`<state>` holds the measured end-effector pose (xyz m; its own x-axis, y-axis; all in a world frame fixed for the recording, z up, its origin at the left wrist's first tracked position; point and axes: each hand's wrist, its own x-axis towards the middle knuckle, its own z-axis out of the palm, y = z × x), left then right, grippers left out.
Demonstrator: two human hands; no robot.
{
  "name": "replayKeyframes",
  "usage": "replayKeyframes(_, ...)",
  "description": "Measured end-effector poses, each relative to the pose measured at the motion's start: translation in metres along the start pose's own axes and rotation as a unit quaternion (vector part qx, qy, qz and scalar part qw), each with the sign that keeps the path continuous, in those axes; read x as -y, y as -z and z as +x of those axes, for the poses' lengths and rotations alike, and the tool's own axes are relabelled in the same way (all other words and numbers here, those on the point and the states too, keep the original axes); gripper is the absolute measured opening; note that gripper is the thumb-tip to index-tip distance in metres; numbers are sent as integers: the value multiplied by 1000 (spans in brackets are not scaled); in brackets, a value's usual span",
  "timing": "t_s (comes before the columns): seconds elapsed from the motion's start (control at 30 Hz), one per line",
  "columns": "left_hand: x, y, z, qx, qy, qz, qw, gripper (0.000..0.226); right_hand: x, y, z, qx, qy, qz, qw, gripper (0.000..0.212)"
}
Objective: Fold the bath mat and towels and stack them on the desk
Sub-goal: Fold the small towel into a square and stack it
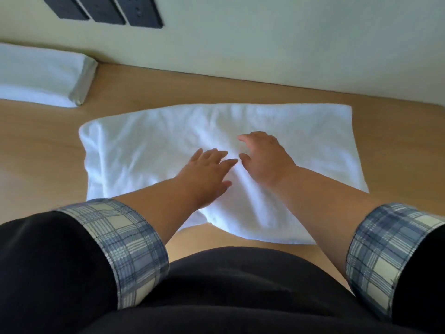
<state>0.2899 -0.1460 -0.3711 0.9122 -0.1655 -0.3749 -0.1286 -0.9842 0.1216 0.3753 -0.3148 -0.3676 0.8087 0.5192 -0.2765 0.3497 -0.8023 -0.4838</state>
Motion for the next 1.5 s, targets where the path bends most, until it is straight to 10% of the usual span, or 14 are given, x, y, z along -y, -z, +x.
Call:
replayKeyframes(0.23, 134, -14, -77, -114, 240, -166, 950, 65, 130, -55, 55, 66, 65, -55, 994, 55)
replayKeyframes(0.47, 248, -42, -109, -97, 474, -403, 777, 94, 246, -102, 120, 71, 100, -70, 990, 51)
replayKeyframes(0.57, 269, -49, -96, -87, 456, -522, 715, 85, 282, -114, 160, 74, 98, -53, 991, 52)
replayKeyframes(0.77, 284, -49, -69, -80, 373, -568, 729, 31, 301, -121, 226, 155, 2, -166, 974, 70)
replayKeyframes(0.87, 290, -40, -69, -114, 336, -644, 678, 16, 306, -116, 238, 189, -12, -225, 956, 46)
replayKeyframes(0.97, 295, -29, -66, -106, 296, -728, 609, 39, 305, -105, 241, 173, -48, -126, 976, 9)
replayKeyframes(1.07, 305, -18, -58, -99, 279, -792, 534, 69, 296, -91, 235, 151, -94, 60, 982, 16)
replayKeyframes(1.17, 318, -7, -50, -42, 224, -798, 558, 90, 287, -76, 224, 151, -91, 115, 978, 30)
replayKeyframes(1.33, 324, 7, -39, -59, 186, -758, 623, 42, 282, -67, 228, 136, -118, 128, 975, 27)
replayKeyframes(1.5, 331, 8, -47, 27, 97, -812, 575, 51, 288, -70, 240, 63, -175, 178, 966, 22)
